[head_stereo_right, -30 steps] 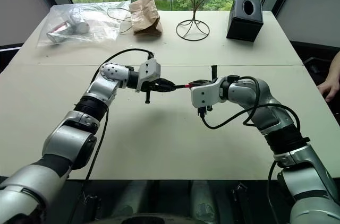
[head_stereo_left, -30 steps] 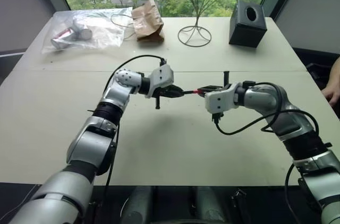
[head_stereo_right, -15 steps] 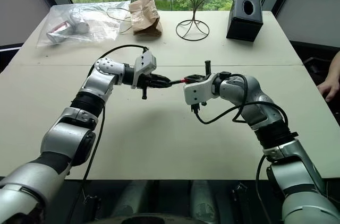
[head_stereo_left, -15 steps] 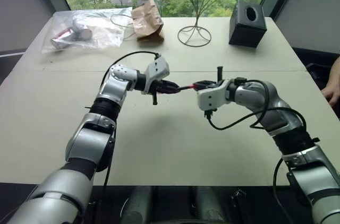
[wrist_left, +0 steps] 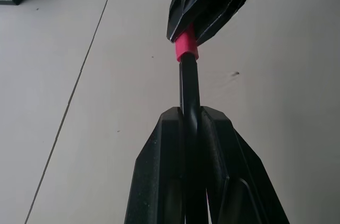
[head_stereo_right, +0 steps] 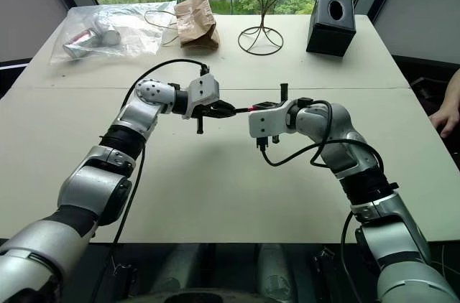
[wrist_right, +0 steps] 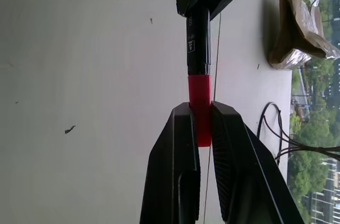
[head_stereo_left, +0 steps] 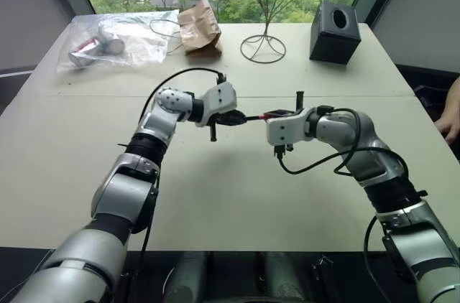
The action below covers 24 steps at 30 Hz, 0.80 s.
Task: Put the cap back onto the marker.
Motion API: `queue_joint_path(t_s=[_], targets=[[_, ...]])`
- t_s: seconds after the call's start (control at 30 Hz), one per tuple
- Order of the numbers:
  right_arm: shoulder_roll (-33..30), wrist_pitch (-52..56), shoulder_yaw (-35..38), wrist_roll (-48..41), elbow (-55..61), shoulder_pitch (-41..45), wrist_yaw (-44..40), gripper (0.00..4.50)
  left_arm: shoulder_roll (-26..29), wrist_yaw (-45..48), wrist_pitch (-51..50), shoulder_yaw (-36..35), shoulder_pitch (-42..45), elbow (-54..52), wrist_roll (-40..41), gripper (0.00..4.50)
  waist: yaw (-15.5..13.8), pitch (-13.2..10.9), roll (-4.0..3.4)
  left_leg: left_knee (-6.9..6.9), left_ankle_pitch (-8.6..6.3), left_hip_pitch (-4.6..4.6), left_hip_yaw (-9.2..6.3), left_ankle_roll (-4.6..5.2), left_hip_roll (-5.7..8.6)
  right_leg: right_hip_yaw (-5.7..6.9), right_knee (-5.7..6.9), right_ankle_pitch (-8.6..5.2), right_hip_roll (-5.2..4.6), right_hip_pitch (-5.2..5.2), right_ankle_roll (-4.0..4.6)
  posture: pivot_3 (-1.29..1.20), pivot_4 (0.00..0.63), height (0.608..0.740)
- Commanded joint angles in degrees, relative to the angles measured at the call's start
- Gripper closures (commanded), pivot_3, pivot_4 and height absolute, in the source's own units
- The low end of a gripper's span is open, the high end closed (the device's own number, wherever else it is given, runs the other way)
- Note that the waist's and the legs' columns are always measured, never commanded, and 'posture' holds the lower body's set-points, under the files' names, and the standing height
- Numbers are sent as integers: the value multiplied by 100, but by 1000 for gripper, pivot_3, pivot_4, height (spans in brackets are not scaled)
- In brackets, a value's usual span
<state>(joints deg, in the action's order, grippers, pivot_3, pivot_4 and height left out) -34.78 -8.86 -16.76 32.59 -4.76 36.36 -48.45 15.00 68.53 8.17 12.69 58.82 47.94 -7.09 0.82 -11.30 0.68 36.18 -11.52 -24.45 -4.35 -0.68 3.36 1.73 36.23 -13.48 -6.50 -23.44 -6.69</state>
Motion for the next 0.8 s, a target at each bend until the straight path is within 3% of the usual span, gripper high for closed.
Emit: queue_joint_path(t_s=[0.03,0.37,0.8], targets=[[318,-320,-442,-62,733,189,-38,4485,-397,190,-24,112,260,-320,264,4500,-1,0,0,0,0,0,1,0,0,0,0,0,0,0,0,0,150,740],[698,-118,-419,501,704,366,478,4485,-707,367,-1199,-426,431,-538,867,4500,5,0,0,1,1,0,-4,-1,-1,1,3,0,1,-1,0,0,150,740],[772,-189,-557,1093,843,229,719,4485,-688,456,-1379,-364,408,-721,765,4500,1,0,0,1,3,0,-4,-6,0,0,4,0,1,-1,0,0,150,740]])
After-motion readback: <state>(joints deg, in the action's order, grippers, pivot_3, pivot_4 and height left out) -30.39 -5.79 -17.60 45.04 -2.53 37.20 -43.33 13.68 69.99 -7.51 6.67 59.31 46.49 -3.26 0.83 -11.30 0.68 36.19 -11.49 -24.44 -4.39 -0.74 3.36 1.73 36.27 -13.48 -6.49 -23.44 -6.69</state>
